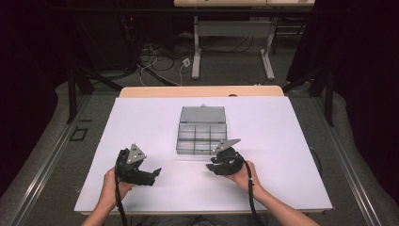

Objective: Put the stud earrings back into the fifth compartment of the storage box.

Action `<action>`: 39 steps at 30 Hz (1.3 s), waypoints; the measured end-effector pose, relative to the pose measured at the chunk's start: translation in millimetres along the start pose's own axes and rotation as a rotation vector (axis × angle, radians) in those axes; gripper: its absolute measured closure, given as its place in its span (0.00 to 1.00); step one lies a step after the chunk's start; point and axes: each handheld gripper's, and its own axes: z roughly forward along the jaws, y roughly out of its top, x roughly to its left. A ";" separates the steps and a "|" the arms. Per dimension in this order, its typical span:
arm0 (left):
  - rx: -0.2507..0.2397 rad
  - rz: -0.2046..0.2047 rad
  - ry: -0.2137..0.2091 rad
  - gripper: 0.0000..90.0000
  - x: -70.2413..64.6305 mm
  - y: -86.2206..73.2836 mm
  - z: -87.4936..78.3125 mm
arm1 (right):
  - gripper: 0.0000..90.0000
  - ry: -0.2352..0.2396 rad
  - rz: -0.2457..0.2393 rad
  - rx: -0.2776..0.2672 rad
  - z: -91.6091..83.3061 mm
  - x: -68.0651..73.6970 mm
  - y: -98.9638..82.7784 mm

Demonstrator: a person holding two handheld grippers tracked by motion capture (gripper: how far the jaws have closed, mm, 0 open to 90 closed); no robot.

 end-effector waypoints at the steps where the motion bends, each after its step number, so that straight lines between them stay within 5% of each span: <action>1: 0.000 0.000 0.002 0.03 0.0 0.0 0.1 | 0.73 0.002 -0.003 0.003 1.3 0.4 0.0; 21: -0.004 0.004 0.001 0.03 1.8 -0.7 -1.0 | 0.89 -0.029 0.008 0.075 3.9 -4.1 -4.9; 39: -0.011 0.002 0.011 0.03 -0.3 -0.3 -1.1 | 0.89 -0.040 -0.014 0.043 -9.7 -3.7 -1.7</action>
